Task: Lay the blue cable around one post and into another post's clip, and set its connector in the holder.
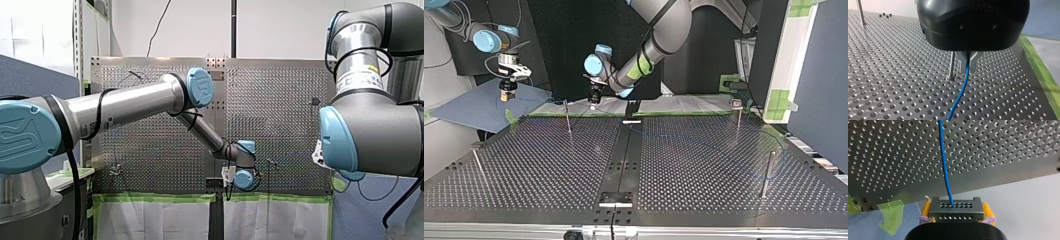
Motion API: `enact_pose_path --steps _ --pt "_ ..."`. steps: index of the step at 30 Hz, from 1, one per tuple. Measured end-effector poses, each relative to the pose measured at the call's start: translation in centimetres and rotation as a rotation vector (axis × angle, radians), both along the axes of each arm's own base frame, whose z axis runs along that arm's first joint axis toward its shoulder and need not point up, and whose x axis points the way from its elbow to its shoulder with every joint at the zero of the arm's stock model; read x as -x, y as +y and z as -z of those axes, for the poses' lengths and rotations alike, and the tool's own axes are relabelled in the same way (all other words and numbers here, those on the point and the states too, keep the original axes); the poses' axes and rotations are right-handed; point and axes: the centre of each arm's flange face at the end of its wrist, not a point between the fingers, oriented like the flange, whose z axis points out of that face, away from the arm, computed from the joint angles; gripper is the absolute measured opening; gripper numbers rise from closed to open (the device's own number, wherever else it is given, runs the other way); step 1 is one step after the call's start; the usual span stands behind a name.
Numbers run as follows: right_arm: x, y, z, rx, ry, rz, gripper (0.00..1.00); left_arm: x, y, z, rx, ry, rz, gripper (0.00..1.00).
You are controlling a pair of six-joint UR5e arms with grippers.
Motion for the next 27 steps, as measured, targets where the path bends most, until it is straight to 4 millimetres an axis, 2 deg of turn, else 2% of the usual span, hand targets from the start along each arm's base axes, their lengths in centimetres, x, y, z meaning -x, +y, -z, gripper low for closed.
enact_pose_path --steps 11,27 --pt "0.76 0.2 0.42 -0.034 -0.01 0.037 0.0 0.42 0.59 0.86 -0.002 0.017 0.003 0.0" --pt "0.72 0.2 0.56 -0.03 -0.011 0.037 0.0 0.11 0.61 0.7 0.01 0.008 -0.001 0.0"
